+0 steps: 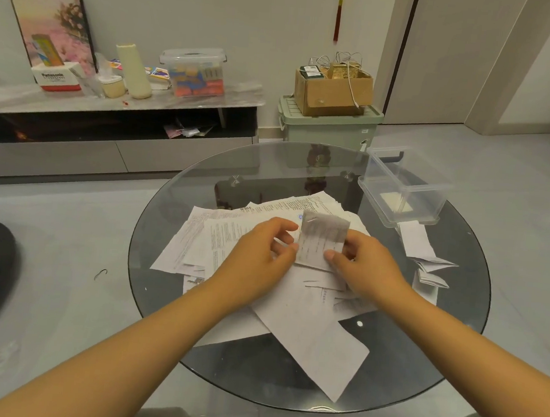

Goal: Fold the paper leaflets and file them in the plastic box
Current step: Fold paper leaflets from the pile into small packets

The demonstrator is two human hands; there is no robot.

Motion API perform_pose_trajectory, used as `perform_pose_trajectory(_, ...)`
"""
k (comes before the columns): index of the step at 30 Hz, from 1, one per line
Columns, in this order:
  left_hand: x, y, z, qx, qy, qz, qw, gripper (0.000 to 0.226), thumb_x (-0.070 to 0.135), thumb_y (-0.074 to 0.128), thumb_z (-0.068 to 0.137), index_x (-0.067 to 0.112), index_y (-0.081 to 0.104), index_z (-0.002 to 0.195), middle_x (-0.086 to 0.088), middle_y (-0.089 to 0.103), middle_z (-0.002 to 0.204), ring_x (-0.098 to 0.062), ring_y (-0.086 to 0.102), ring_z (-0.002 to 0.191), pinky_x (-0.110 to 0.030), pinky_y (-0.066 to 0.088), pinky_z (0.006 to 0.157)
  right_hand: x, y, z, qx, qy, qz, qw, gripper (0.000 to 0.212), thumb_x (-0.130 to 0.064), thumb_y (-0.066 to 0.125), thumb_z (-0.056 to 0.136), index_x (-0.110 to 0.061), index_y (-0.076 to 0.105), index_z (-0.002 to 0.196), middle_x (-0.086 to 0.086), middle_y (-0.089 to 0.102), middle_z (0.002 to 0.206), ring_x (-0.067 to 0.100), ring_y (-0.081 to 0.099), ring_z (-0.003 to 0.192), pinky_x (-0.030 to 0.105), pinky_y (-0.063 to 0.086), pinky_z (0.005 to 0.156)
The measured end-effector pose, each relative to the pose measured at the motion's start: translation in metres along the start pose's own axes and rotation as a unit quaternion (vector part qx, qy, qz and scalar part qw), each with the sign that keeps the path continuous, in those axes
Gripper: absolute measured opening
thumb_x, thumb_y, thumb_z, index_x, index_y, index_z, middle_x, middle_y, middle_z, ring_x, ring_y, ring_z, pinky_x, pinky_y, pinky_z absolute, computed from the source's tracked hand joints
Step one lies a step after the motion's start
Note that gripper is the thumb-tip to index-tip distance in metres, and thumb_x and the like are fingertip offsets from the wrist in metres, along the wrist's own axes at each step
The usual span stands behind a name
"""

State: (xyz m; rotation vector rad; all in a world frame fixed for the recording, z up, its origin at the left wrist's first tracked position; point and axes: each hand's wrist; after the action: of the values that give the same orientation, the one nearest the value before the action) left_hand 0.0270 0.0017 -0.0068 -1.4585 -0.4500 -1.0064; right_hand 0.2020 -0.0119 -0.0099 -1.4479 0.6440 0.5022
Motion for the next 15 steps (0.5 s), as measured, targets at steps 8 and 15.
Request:
perform_pose_trajectory(8,-0.001,0.015,0.013,0.018,0.107,0.15,0.983,0.018,0.021,0.063,0.088,0.022,0.047,0.096,0.008,0.038,0.106,-0.006,0.041,0.098,0.001,0.035,0.075,0.005,0.006,0.01,-0.024,0.016,-0.037,0.999,0.043,-0.029,0.059,0.09,-0.018,0.046,0.129,-0.001,0.059,0.121,0.017,0.056,0.103,0.017,0.039,0.072)
perform_pose_trajectory(15,-0.005,0.024,0.025,-0.079,0.132,0.3,0.942,0.037,0.047,0.054,0.089,0.026,0.054,0.12,0.011,0.05,0.127,-0.01,0.035,0.118,-0.029,0.022,0.1,0.011,0.009,0.015,0.026,0.006,-0.028,0.999,0.065,-0.029,0.075,0.077,-0.021,0.038,0.13,0.001,0.041,0.128,0.016,0.05,0.104,0.024,0.042,0.087)
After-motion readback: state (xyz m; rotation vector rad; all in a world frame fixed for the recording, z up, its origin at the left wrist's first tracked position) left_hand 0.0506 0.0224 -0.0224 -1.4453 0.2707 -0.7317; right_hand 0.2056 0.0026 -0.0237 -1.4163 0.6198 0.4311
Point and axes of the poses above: each hand's wrist, its own z-axis towards the middle knuckle, its own y-axis out of the palm, x = y × z
